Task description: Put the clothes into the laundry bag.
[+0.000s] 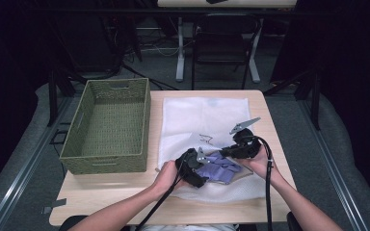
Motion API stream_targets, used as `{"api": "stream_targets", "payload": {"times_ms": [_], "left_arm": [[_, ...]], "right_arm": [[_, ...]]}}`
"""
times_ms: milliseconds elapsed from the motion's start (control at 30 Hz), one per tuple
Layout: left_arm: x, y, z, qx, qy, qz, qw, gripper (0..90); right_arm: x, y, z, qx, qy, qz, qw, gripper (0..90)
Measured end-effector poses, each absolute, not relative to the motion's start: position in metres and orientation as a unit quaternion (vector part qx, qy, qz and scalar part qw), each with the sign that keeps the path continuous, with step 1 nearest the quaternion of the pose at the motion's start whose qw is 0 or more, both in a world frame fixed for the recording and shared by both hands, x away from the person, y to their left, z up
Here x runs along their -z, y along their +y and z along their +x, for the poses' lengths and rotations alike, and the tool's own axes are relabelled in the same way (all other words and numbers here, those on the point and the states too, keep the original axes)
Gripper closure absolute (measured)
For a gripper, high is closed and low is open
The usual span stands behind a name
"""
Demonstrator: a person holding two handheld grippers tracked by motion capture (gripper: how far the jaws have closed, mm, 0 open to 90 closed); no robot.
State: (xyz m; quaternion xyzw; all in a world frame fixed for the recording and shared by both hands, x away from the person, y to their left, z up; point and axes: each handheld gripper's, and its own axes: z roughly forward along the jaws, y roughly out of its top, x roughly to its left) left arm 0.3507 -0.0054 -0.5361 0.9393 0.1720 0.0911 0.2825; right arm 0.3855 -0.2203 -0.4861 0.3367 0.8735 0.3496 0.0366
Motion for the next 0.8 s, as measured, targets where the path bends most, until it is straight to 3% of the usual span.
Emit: {"api": "stream_targets", "payload": {"times_ms": [433,800], "left_arm": [[0.552,-0.009,0.355,-0.096,0.175,0.941,0.273,68.1],[0.544,-0.007,0.356,-0.142,0.192,0.925,0.296,76.2]], "right_arm": [[0.485,-0.218,0.385,-0.348,0.876,0.333,0.037,87.4],[0.482,-0.219,0.383,-0.358,0.872,0.332,0.040,87.4]]}}
